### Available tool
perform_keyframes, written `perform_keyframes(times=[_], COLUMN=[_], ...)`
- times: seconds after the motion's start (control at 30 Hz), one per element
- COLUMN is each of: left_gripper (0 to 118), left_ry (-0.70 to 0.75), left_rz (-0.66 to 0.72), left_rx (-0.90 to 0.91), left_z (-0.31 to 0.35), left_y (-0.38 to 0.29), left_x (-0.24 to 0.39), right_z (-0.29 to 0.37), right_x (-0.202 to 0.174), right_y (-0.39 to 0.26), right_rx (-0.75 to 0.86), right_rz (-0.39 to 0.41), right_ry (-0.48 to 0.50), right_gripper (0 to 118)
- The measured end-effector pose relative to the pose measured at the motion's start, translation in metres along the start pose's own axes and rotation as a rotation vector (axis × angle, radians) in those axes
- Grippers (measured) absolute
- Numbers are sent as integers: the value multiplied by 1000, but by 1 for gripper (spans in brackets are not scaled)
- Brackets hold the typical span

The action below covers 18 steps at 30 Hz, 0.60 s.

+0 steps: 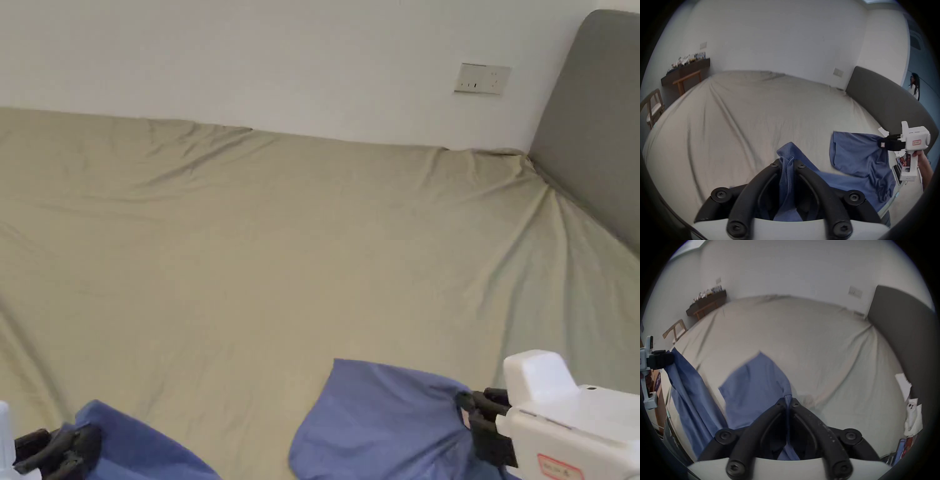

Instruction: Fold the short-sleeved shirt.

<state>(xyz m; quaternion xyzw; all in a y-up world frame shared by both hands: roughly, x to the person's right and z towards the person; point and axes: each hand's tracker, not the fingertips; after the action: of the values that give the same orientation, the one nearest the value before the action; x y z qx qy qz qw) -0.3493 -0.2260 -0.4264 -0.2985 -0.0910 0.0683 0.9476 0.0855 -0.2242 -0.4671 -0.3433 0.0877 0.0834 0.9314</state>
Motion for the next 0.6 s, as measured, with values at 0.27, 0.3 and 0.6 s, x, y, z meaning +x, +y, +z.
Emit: perform_keyframes(times=[0.27, 0.3, 0.6], left_gripper=[12, 12, 12], left_ry=[62, 63, 180], left_rz=[-116, -120, -137], left_rx=[207, 220, 385], left_z=[49, 54, 88], left_y=[93, 102, 183], left_x=[-3, -3, -8], right_z=[124, 134, 209], right_x=[10, 14, 40], right_y=[84, 92, 168], right_rx=[389, 423, 650], right_rz=[-19, -30, -53], right_ry=[-173, -181, -332], right_gripper=[5, 5, 5])
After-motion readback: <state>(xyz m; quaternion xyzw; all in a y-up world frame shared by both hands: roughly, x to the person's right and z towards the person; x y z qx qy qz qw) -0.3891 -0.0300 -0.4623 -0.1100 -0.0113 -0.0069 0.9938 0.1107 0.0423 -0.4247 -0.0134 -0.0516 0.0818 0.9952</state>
